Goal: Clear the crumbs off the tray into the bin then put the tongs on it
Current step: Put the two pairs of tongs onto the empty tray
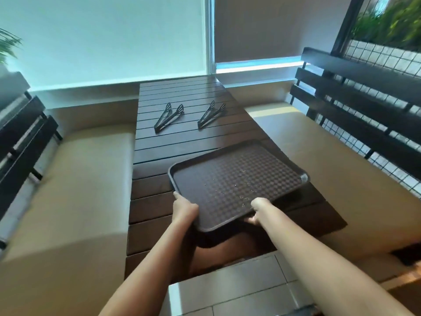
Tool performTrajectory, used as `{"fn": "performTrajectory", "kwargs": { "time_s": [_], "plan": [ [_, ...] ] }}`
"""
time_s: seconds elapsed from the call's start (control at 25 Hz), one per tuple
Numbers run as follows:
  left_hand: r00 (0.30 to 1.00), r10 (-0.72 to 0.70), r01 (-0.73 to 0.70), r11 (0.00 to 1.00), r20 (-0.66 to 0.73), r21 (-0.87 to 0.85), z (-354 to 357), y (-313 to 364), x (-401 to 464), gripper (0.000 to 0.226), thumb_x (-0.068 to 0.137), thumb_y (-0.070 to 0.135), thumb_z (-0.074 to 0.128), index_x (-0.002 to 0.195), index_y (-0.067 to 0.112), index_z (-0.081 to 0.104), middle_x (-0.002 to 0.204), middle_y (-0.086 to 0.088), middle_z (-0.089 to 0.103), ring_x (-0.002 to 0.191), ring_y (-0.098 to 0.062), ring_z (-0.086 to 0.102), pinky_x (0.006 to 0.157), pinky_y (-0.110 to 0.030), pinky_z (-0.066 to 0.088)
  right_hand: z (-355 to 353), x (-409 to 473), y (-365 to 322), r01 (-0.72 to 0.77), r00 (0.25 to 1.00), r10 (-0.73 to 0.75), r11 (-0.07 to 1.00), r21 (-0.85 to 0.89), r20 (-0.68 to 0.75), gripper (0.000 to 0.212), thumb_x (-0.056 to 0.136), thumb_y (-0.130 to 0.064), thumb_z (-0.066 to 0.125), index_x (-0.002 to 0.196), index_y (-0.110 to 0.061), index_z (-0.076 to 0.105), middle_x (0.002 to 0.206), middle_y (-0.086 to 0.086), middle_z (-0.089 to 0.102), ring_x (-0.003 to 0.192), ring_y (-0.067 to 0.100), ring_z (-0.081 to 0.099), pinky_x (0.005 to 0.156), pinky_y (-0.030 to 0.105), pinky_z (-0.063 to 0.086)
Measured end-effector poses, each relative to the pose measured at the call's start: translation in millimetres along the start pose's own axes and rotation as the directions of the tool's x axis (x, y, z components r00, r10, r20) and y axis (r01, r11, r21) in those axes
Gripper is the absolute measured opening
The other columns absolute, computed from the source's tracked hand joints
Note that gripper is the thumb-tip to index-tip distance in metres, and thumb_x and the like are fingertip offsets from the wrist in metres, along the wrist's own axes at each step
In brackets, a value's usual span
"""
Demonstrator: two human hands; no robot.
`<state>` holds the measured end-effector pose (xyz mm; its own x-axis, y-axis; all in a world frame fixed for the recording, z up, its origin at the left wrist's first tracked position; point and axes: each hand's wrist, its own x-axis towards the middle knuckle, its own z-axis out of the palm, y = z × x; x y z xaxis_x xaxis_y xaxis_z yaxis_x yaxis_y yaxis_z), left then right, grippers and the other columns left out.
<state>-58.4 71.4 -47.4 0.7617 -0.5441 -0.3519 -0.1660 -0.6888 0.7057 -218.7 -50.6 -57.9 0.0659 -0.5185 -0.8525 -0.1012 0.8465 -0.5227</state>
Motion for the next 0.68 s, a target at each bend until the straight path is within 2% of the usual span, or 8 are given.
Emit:
{"fn": "performTrajectory", "kwargs": {
  "time_s": [0.04, 0.12, 0.24, 0.32, 0.4, 0.44, 0.52, 0.68],
  "plan": [
    [1.000, 0.005, -0.005, 1.000, -0.010, 0.000, -3.3, -3.2, 6.1, 0.073, 0.084, 0.006, 0.050, 0.146, 0.000, 0.012, 0.135, -0.024, 0.047, 0.123, -0.035, 0.048, 0.099, -0.035, 0.039, 4.8, -3.2, 1.5, -0.004, 0.998, 0.011, 0.992, -0.123, 0.056, 0.028, 0.097, -0.006, 0.042, 0.123, 0.004, 0.046, 0.140, 0.014, 0.043, 0.121, 0.039, 0.046, 0.071, 0.053, 0.053],
    [0.997, -0.007, 0.010, 0.999, -0.073, 0.035, -13.4, -12.4, 25.6, 0.065, 0.085, 0.006, 0.048, 0.144, 0.000, 0.021, 0.138, -0.024, 0.041, 0.125, -0.038, 0.044, 0.103, -0.039, 0.036, 13.0, -14.6, 1.3, -0.020, 0.994, 0.040, 0.980, -0.198, 0.099, 0.021, 0.100, -0.010, 0.038, 0.116, 0.000, 0.045, 0.140, 0.015, 0.039, 0.121, 0.039, 0.047, 0.076, 0.045, 0.052],
    [0.993, -0.007, 0.017, 0.996, -0.118, 0.083, -25.1, -19.5, 45.7, 0.058, 0.085, 0.009, 0.045, 0.141, 0.004, 0.031, 0.140, -0.022, 0.039, 0.126, -0.040, 0.041, 0.106, -0.041, 0.034, 16.6, -21.8, 1.4, 0.056, 0.993, -0.014, 0.927, -0.371, 0.116, 0.026, 0.101, -0.021, 0.034, 0.123, -0.011, 0.044, 0.110, 0.010, 0.056, 0.117, 0.034, 0.052, 0.072, 0.040, 0.051],
    [0.996, 0.005, 0.001, 0.997, -0.089, 0.074, -28.4, -21.3, 55.3, 0.061, 0.084, 0.006, 0.044, 0.144, 0.008, 0.030, 0.139, -0.020, 0.044, 0.126, -0.037, 0.043, 0.104, -0.039, 0.036, 10.7, -19.1, -3.7, 0.112, 0.994, -0.099, 0.871, -0.479, 0.052, 0.031, 0.099, -0.022, 0.035, 0.125, -0.007, 0.044, 0.105, 0.010, 0.061, 0.105, 0.032, 0.059, 0.075, 0.042, 0.049],
    [0.996, 0.027, -0.022, 0.998, -0.084, 0.054, -32.0, -21.6, 64.9, 0.064, 0.084, 0.004, 0.043, 0.146, 0.011, 0.029, 0.140, -0.017, 0.045, 0.128, -0.034, 0.044, 0.104, -0.037, 0.036, -1.8, -5.0, -9.7, 0.170, 0.957, -0.271, 0.817, -0.551, -0.106, 0.030, 0.094, -0.017, 0.041, 0.117, 0.000, 0.050, 0.097, 0.013, 0.063, 0.076, 0.027, 0.064, 0.065, 0.038, 0.053],
    [0.995, 0.032, -0.028, 0.999, -0.093, 0.045, -34.0, -19.8, 70.1, 0.065, 0.084, 0.003, 0.042, 0.147, 0.012, 0.028, 0.141, -0.016, 0.044, 0.129, -0.033, 0.043, 0.105, -0.037, 0.035, -9.9, 3.6, -12.1, 0.202, 0.925, -0.342, 0.814, -0.545, -0.167, 0.030, 0.092, -0.015, 0.044, 0.115, 0.002, 0.051, 0.093, 0.014, 0.063, 0.065, 0.025, 0.062, 0.057, 0.036, 0.054],
    [0.994, 0.021, -0.020, 1.000, -0.103, 0.015, -39.3, -17.7, 78.3, 0.064, 0.085, 0.003, 0.043, 0.146, 0.015, 0.031, 0.142, -0.013, 0.045, 0.129, -0.031, 0.043, 0.106, -0.035, 0.035, -27.5, 14.4, -16.4, 0.249, 0.899, -0.374, 0.863, -0.439, -0.227, 0.034, 0.092, -0.014, 0.045, 0.123, 0.001, 0.047, 0.106, 0.017, 0.062, 0.060, 0.024, 0.060, 0.045, 0.033, 0.050],
    [0.994, -0.023, 0.014, 0.996, -0.106, -0.093, -49.0, -16.8, 93.3, 0.050, 0.089, 0.015, 0.049, 0.138, 0.023, 0.046, 0.136, -0.006, 0.054, 0.121, -0.027, 0.052, 0.098, -0.031, 0.040, -56.8, 23.0, -30.2, 0.339, 0.860, -0.430, 0.884, -0.323, -0.274, 0.050, 0.096, -0.014, 0.044, 0.142, -0.008, 0.026, 0.123, 0.019, 0.053, 0.061, 0.022, 0.057, 0.043, 0.033, 0.047]
  ]
}}
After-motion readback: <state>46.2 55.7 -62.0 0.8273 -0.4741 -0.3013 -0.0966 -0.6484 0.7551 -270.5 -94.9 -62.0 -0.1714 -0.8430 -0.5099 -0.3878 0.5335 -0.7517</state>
